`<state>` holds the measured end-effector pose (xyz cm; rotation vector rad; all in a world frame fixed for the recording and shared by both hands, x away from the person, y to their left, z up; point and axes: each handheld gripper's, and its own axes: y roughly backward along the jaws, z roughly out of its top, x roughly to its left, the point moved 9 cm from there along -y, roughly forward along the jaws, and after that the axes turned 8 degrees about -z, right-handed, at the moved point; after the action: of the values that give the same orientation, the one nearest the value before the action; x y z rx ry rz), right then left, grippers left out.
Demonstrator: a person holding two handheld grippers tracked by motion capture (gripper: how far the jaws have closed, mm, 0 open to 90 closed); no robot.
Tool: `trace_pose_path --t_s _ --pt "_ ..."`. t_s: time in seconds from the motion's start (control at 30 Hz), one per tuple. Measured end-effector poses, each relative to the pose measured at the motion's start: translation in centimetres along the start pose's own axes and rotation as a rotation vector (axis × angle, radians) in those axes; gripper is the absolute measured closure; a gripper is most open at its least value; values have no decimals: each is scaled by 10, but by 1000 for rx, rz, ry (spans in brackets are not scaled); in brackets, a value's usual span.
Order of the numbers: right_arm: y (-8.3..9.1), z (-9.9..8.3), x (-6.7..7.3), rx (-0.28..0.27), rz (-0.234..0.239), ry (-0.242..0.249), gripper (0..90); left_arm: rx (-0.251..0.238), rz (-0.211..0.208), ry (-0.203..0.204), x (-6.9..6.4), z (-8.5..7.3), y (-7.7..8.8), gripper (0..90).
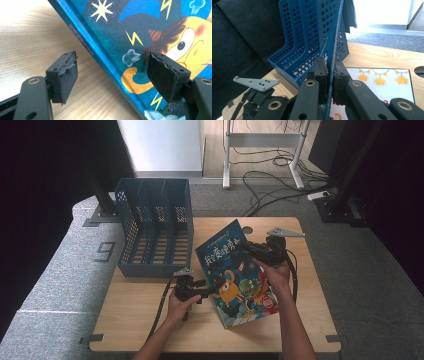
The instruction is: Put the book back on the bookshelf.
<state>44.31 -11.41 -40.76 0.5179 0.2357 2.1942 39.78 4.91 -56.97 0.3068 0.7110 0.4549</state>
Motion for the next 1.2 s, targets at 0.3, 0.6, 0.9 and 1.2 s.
trace_pose_path --t_s 0.3,0.6,0.9,1.2 --pt "0 4 0 -36 1 2 836 -5 3 -1 1 1 2 247" --pt "0 13 3 -131 -11 24 837 -11 11 -4 4 2 7 247" --pt "1 14 4 -170 0 34 835 -10 11 -3 4 0 7 247" --pt "-1 15 -2 -205 -20 27 833 -14 15 3 6 1 7 249"
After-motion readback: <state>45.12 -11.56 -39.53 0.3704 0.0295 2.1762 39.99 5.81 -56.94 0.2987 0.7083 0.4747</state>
